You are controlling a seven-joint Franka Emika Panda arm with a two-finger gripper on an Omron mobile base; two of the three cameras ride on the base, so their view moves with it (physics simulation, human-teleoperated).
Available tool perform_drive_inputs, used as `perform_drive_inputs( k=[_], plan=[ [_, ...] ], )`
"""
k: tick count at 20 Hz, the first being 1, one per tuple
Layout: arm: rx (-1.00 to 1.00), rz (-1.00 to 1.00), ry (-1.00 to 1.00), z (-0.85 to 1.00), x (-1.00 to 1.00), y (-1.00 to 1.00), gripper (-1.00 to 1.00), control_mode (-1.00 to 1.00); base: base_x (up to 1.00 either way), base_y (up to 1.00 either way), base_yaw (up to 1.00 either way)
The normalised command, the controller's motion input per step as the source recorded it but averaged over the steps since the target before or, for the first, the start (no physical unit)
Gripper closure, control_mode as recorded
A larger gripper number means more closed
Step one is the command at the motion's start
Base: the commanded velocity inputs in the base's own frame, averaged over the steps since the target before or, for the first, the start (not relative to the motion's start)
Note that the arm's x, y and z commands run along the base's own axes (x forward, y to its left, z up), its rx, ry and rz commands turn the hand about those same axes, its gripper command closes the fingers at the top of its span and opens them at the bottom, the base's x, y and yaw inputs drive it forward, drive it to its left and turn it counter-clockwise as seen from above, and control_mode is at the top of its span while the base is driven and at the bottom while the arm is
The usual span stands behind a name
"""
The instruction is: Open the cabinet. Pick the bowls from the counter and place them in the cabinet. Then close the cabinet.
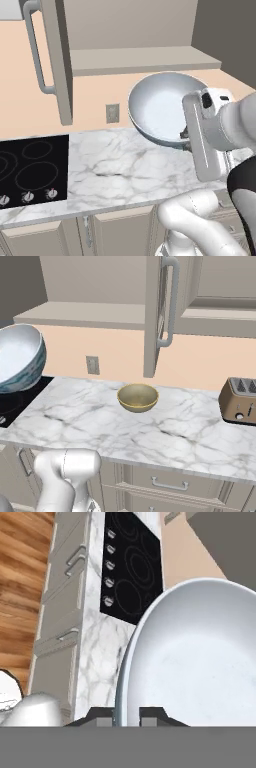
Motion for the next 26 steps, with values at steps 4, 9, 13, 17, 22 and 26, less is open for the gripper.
perform_drive_inputs(
  k=[4, 9, 13, 17, 22, 26],
  plan=[
    [0.26, 0.02, -0.06, 1.0, -0.24, -0.45, 1.0, -1.0, 0.0, 0.0, 0.0],
    [0.25, 0.07, -0.01, 0.84, 0.12, -0.37, 1.0, -1.0, 0.0, 0.0, 0.0],
    [0.21, 0.08, 0.0, 0.38, 0.59, -0.26, 1.0, -1.0, 0.0, 0.0, 0.0],
    [0.13, 0.05, -0.01, 0.2, 0.67, -0.16, 1.0, -1.0, 0.0, 0.0, 0.0],
    [0.05, 0.02, -0.03, 0.01, 0.75, -0.03, 1.0, -1.0, 0.0, 0.0, 0.0],
    [0.0, 0.0, -0.04, 0.0, 0.74, 0.0, 1.0, -1.0, 0.0, 0.0, 0.0]
  ],
)
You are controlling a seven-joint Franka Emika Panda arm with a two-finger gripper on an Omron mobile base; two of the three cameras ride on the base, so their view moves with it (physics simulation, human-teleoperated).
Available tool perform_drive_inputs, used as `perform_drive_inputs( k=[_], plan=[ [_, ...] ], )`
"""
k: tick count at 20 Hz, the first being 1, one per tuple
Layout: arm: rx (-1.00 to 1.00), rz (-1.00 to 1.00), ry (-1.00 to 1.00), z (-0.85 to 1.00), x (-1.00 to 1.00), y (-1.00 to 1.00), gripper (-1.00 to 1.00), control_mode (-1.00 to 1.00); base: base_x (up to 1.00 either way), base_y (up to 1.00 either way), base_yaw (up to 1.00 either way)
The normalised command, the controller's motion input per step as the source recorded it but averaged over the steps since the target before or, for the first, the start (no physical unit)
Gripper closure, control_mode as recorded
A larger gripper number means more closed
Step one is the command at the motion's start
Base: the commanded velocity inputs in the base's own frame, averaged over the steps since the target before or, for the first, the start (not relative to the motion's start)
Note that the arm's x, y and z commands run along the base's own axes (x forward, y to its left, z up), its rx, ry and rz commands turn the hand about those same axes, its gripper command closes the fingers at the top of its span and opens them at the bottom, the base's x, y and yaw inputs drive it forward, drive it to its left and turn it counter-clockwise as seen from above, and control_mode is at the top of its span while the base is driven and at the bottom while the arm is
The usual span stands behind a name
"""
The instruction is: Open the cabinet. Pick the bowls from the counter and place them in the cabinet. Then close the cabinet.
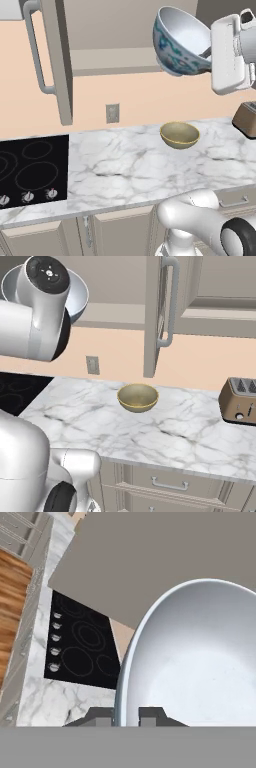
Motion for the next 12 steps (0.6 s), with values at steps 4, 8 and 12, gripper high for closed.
perform_drive_inputs(
  k=[4, 8, 12],
  plan=[
    [0.0, 0.0, -0.01, 0.0, 0.69, 0.0, 1.0, -1.0, 0.0, 0.0, 0.0],
    [0.0, 0.0, 0.0, -0.13, 0.67, 0.01, 1.0, -1.0, 0.0, 0.0, 0.0],
    [-0.03, 0.0, 0.0, -0.36, 0.66, 0.18, 1.0, -1.0, 0.0, 0.0, 0.0]
  ],
)
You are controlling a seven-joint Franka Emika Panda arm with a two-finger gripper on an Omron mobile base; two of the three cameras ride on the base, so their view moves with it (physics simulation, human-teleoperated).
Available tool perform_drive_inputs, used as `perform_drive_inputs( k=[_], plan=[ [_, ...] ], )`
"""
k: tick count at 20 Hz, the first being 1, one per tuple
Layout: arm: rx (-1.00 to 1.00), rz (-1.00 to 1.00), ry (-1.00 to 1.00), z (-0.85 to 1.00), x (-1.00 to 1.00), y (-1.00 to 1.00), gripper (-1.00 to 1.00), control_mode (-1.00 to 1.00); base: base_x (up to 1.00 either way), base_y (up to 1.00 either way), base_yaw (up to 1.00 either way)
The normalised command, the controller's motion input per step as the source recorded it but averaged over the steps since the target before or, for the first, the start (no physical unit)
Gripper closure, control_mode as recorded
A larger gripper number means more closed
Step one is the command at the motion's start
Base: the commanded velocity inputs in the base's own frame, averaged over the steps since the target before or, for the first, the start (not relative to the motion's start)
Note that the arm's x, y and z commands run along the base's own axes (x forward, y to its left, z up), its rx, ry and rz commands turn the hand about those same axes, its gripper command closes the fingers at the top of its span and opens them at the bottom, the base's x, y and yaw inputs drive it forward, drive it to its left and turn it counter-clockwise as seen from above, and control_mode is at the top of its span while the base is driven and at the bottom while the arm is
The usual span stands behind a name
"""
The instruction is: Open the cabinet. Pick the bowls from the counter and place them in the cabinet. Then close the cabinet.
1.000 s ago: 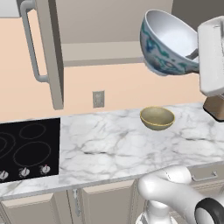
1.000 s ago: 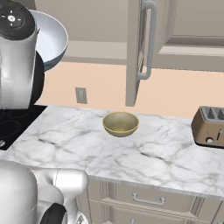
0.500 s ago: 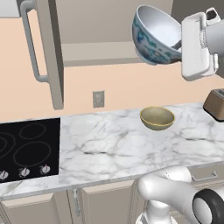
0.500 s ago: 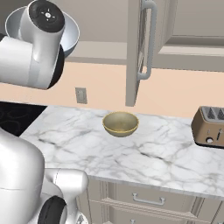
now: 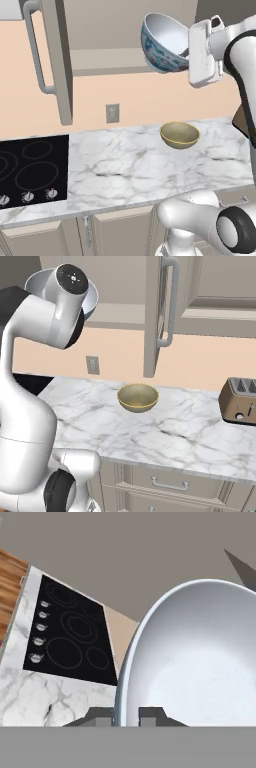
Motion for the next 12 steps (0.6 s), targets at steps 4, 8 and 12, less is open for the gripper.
perform_drive_inputs(
  k=[4, 8, 12],
  plan=[
    [-0.03, 0.0, 0.0, -0.1, 0.63, 0.31, 1.0, -1.0, 0.0, 0.0, 0.0],
    [0.0, 0.0, 0.0, 0.0, 0.67, 0.28, 1.0, -1.0, 0.0, 0.0, 0.0],
    [-0.01, 0.0, 0.0, 0.0, 0.71, 0.2, 1.0, -1.0, 0.0, 0.0, 0.0]
  ],
)
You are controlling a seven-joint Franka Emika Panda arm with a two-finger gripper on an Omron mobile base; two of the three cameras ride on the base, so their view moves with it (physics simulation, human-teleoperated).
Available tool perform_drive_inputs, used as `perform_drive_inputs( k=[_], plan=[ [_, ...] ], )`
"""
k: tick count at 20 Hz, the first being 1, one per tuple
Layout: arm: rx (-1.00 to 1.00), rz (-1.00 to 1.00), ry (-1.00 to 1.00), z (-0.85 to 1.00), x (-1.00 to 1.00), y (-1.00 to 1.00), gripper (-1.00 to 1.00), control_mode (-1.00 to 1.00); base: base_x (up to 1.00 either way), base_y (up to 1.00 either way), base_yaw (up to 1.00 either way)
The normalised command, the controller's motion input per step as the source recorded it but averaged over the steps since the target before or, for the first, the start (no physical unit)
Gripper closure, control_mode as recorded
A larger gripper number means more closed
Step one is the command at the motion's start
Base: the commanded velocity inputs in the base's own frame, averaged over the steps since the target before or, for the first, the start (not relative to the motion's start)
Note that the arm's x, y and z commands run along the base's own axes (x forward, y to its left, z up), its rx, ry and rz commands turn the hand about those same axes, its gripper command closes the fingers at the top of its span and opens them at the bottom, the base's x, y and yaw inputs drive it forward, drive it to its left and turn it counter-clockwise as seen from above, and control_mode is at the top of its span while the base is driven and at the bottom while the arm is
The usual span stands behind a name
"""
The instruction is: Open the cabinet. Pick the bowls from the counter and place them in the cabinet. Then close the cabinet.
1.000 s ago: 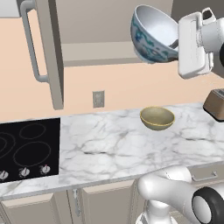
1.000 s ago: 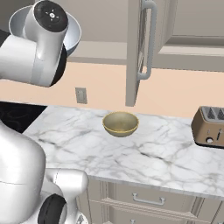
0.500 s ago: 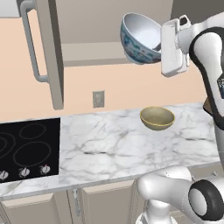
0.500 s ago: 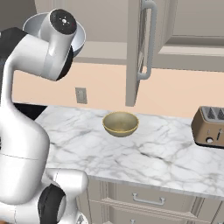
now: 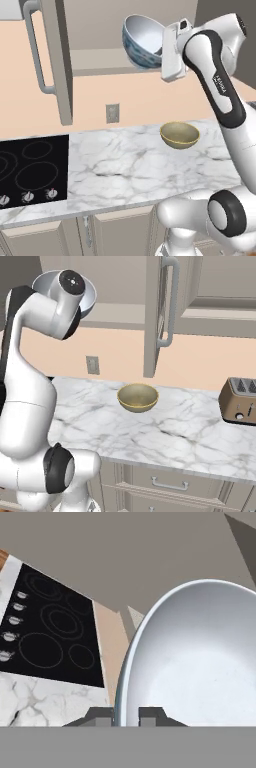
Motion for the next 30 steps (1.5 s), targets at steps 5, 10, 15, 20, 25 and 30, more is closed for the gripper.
perform_drive_inputs(
  k=[5, 10, 15, 20, 25, 30],
  plan=[
    [-0.11, 0.0, 0.05, 0.06, 0.56, 0.13, 1.0, -1.0, 0.0, 0.0, 0.0],
    [-0.2, 0.0, 0.16, 0.23, 0.36, 0.08, 1.0, -1.0, 0.0, 0.0, 0.0],
    [-0.16, 0.0, 0.08, 0.1, 0.53, 0.05, 1.0, -1.0, 0.0, 0.0, 0.0],
    [-0.12, 0.0, 0.0, -0.15, 0.69, 0.0, 1.0, -1.0, 0.0, 0.0, 0.0],
    [-0.11, 0.0, 0.0, -0.38, 0.74, 0.0, 1.0, -1.0, 0.0, 0.0, 0.0],
    [-0.07, 0.0, 0.0, -0.03, 0.22, 0.01, -1.0, -1.0, 0.0, 0.0, 0.0]
  ],
)
